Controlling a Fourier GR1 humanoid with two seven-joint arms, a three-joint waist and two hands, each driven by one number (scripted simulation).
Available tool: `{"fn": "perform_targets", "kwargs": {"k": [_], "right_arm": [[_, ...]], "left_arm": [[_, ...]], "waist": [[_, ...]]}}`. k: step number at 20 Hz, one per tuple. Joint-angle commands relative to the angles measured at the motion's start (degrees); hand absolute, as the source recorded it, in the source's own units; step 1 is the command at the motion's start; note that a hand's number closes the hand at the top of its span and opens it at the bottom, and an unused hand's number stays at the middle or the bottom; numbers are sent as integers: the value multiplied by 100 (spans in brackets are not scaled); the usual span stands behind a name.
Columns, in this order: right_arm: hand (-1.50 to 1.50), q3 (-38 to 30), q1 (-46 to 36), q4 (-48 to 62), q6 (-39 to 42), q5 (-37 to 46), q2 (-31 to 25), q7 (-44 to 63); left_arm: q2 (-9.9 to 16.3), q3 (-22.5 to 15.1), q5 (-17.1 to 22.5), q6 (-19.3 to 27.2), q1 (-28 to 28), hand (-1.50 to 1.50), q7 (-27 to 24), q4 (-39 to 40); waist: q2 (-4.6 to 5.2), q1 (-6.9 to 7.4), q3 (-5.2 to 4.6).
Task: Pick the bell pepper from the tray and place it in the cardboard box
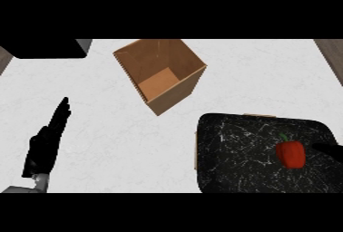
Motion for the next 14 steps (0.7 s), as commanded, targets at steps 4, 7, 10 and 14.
{"fn": "perform_targets", "kwargs": {"k": [4,7,10,14], "right_arm": [[-150,495,191,-388,1863,184,-1534,1466],[-150,871,198,-905,2380,132,-1669,2269],[-150,1006,-75,-942,2784,-140,-1557,2792],[-150,1632,-278,-1324,2642,326,-886,3715]], "left_arm": [[-70,-66,-99,27,31,0,26,-80],[50,9,-45,-142,-39,0,92,-119],[-106,93,-84,-159,-233,0,26,222],[-66,279,-92,-360,-83,0,-149,215]], "waist": [[12,98,-13],[3,89,-7],[22,81,5],[18,99,9]]}}
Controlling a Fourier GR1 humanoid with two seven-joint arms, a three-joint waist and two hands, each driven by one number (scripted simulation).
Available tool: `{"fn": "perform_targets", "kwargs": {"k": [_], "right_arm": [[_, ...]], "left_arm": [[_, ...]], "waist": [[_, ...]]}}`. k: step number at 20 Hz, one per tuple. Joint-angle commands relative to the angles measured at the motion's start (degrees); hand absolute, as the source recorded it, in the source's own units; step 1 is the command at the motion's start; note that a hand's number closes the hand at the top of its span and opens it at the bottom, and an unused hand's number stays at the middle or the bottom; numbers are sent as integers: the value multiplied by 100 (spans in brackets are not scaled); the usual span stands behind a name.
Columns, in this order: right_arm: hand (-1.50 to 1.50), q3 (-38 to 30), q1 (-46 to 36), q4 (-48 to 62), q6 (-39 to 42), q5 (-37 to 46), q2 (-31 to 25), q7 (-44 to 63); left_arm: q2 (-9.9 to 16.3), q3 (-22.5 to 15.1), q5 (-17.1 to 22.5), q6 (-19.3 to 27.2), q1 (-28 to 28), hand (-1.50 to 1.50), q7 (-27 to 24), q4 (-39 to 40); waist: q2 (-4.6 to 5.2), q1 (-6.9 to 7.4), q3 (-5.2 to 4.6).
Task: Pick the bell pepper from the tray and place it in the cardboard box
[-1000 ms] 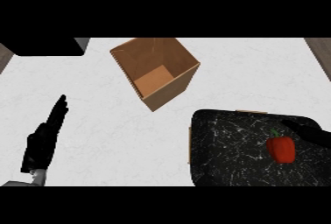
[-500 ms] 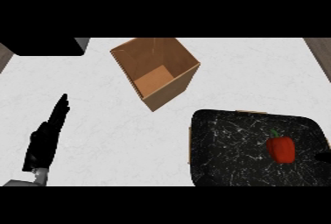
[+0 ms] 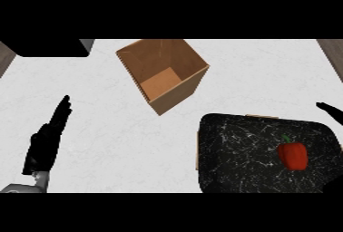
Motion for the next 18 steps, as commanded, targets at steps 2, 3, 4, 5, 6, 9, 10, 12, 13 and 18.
{"fn": "perform_targets", "kwargs": {"k": [2,3,4,5,6,9,10,12,13,18], "right_arm": [[-150,335,-187,-643,415,51,336,1385],[-150,401,-469,-248,300,329,601,1288],[-150,709,-130,-517,-14,734,856,1389],[-150,441,-306,-131,332,603,699,1079],[-150,498,-340,-116,289,802,938,1188],[-150,424,-264,-191,407,1056,1077,1312],[-150,295,-490,105,604,1000,1026,1248],[-150,99,-81,-466,929,772,973,1460],[-150,469,-325,117,578,1338,1310,1168],[-150,86,-166,123,875,1560,1514,976]], "left_arm": [[-138,64,-134,-117,55,0,-65,76],[-81,114,-205,-38,163,0,307,-452],[-149,84,-154,-88,276,0,193,-436],[-453,75,-332,-124,-310,0,-195,570],[-353,66,-440,-46,169,0,119,-165],[-321,310,-386,-265,300,0,-71,-152],[-410,290,-363,-341,40,0,115,-180],[-472,264,-544,-292,323,0,-18,-186],[-587,145,-665,-159,262,0,368,-451],[-673,517,-782,-390,87,0,352,-270]], "waist": [[-2,-12,6],[-1,24,10],[-4,9,10],[9,-29,8],[1,1,10],[0,-7,10],[3,-6,10],[-4,-28,9],[1,-1,11],[0,-17,10]]}}
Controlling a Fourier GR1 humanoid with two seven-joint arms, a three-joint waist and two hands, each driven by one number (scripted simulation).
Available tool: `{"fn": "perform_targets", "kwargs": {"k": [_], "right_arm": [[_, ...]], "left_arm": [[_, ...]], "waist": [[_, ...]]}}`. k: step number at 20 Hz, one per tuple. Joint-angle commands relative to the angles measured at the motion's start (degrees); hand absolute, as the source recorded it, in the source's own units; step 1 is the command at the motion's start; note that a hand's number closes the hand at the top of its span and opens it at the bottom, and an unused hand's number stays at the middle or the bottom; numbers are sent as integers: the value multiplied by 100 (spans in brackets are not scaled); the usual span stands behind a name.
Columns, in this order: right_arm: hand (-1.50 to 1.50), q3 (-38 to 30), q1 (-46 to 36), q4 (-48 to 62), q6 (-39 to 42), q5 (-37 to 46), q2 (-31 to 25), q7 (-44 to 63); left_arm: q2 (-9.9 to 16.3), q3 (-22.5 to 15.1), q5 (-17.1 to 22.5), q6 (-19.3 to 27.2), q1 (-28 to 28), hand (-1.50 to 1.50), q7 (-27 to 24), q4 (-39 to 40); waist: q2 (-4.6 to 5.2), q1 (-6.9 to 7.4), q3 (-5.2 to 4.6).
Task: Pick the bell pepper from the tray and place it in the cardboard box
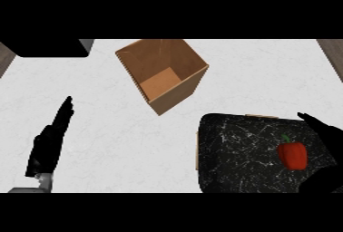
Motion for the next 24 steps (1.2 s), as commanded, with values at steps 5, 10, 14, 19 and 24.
{"fn": "perform_targets", "kwargs": {"k": [5,10,14,19,24], "right_arm": [[-150,-70,24,-102,286,515,519,26],[-150,-124,-53,371,179,967,879,-409],[-150,-464,39,278,284,983,871,-718],[-150,-461,57,492,344,1321,1086,-813],[-150,-542,-87,1283,27,1672,1106,-1524]], "left_arm": [[-227,141,-311,-137,476,0,48,-532],[-252,554,-237,-586,-207,0,-45,275],[-560,287,-698,-298,333,0,-35,-250],[-557,492,-627,-601,397,0,80,-519],[-679,645,-690,-676,8,0,10,-33]], "waist": [[-5,15,-1],[3,1,-1],[-2,8,0],[-1,16,0],[5,9,0]]}}
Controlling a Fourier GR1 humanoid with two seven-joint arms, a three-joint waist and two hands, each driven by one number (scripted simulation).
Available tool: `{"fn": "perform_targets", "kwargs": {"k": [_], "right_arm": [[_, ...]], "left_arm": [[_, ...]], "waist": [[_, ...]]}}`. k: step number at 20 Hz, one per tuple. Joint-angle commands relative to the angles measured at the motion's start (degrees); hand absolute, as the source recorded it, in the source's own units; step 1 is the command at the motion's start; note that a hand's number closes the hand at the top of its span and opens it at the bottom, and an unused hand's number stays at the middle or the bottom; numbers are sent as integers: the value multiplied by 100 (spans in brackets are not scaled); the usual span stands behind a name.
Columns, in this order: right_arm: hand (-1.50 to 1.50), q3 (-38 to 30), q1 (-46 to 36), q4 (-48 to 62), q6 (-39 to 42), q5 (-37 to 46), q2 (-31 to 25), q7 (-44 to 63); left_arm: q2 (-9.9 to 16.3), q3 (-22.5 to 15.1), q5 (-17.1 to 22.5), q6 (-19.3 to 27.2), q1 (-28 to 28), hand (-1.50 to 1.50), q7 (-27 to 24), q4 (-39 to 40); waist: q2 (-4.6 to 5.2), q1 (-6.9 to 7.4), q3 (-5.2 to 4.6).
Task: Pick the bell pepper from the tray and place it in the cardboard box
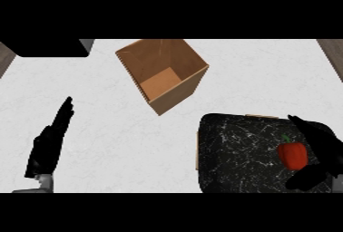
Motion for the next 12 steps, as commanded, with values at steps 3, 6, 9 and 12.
{"fn": "perform_targets", "kwargs": {"k": [3,6,9,12], "right_arm": [[-150,-147,233,-17,232,158,58,-274],[-150,-187,352,-114,361,184,106,-234],[150,-94,292,-113,358,158,376,-136],[150,61,-294,593,-331,873,225,-625]], "left_arm": [[49,342,6,-291,-194,0,-34,211],[39,323,-34,-352,24,0,68,-108],[-228,-8,-374,-106,125,0,436,-635],[-289,104,-316,-159,377,0,-155,-174]], "waist": [[0,-17,0],[-4,-12,0],[-6,-7,1],[2,25,1]]}}
